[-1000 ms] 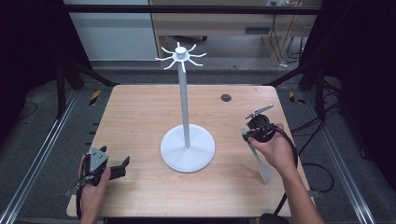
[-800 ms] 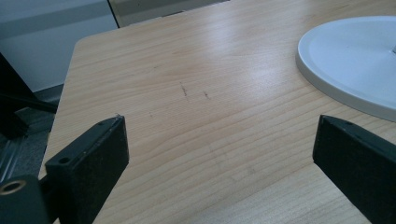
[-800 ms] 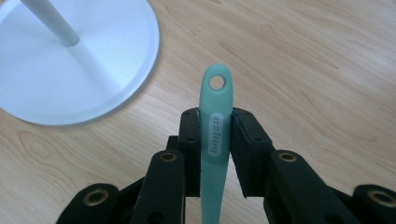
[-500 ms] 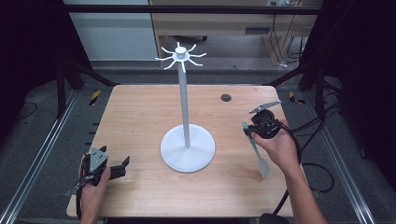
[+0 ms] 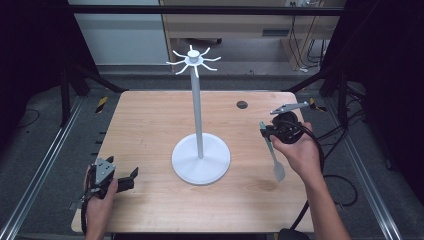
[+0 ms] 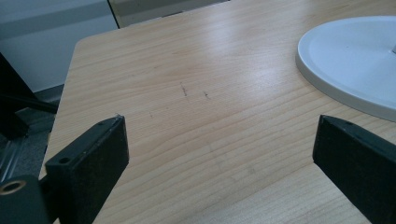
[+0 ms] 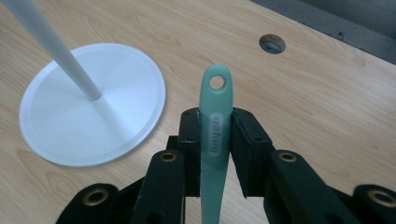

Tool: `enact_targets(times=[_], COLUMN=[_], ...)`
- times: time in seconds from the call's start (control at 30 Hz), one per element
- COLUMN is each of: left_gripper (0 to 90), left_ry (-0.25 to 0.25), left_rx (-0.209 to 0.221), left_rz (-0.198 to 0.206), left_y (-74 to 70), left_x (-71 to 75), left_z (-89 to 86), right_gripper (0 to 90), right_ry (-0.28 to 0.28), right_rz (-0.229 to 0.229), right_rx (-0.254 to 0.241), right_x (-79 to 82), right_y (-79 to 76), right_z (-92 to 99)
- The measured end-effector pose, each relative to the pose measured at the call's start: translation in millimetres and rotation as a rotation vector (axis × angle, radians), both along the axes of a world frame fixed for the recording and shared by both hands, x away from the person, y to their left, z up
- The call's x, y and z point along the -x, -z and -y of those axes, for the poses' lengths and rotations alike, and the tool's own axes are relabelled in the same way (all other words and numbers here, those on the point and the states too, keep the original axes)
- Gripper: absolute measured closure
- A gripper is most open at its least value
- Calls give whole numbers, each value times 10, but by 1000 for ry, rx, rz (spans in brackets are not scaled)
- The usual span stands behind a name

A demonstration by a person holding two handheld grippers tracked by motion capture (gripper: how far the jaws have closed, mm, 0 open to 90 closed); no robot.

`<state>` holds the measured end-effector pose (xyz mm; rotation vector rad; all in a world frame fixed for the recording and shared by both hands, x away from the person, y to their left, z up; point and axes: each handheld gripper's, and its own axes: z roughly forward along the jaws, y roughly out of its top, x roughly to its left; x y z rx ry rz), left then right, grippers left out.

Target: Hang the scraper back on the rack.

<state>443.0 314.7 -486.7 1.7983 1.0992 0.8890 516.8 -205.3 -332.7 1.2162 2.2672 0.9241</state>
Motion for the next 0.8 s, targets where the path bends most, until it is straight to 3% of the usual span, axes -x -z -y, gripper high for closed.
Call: enact_targets(times=[0.8], left_gripper=[31], left_ry=[5], left_rx=[-1], left_rz=[-1], left_y=[3], left_x=[-5], left_z=[11], right_gripper=[745], right_ry=[-30], right_rz=[160], right_rx=[-110], right_x=[77], right_y=[-281], right_z=[-215])
